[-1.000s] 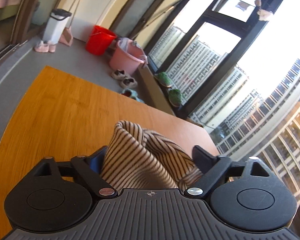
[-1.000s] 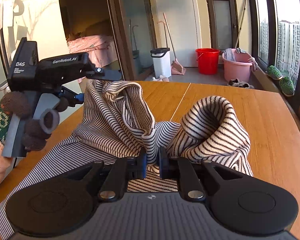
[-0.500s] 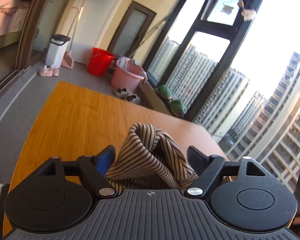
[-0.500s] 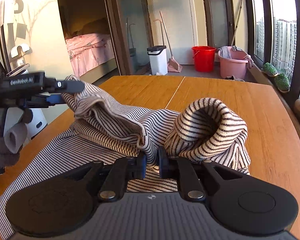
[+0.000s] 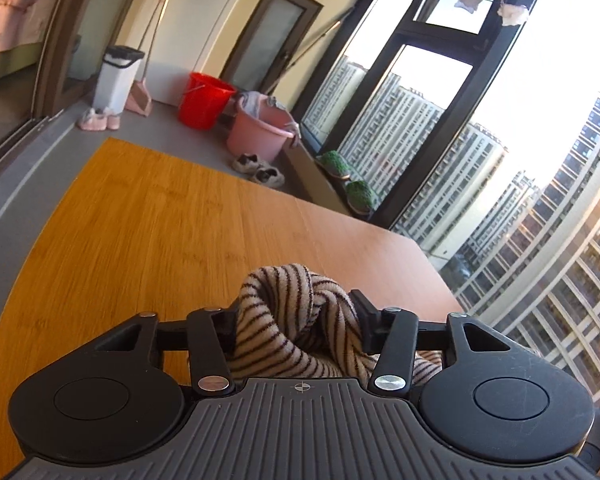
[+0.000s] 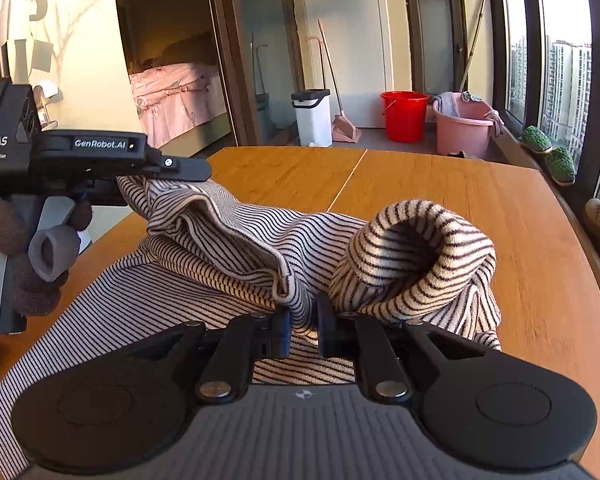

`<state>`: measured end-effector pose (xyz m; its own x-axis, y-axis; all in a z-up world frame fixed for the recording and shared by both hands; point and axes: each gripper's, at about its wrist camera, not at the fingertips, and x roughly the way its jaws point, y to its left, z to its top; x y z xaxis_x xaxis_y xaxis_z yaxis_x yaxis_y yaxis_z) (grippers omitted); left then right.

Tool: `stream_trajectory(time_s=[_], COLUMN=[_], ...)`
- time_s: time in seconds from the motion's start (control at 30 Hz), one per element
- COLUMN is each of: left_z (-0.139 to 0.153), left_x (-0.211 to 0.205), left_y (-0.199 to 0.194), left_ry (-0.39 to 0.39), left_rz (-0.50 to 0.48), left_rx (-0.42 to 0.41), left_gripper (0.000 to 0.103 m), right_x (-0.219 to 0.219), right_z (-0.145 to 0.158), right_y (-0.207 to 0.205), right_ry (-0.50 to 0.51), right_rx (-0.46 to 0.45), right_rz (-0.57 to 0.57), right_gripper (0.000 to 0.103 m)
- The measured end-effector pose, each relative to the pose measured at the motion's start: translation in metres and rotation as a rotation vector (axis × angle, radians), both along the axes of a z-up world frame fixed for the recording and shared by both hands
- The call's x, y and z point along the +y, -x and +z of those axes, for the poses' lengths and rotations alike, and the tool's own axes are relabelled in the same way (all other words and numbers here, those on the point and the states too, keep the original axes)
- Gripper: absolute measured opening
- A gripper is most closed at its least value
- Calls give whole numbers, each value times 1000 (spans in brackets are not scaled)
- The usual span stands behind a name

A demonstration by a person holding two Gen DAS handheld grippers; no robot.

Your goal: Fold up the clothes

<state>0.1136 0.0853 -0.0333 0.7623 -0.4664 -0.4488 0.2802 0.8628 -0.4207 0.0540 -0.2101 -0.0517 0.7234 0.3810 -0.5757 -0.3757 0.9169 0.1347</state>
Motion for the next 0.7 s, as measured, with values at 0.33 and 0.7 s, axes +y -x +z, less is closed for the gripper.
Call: stream_trajectory(time_s=[0.33, 0.7], left_z=[-1, 2], left_x=[-14, -26], left_y=[30, 38], left_ry=[-144, -259], left_rz=[-65, -68], left_rx=[-43, -43], left_gripper=[48, 49], right_x=[-6, -12], right_z=[24, 74], right_y=[23, -1], right_ry=[-11, -63], right_rx=[-58, -245], right_rz=[-6, -89], right_gripper=[12, 36])
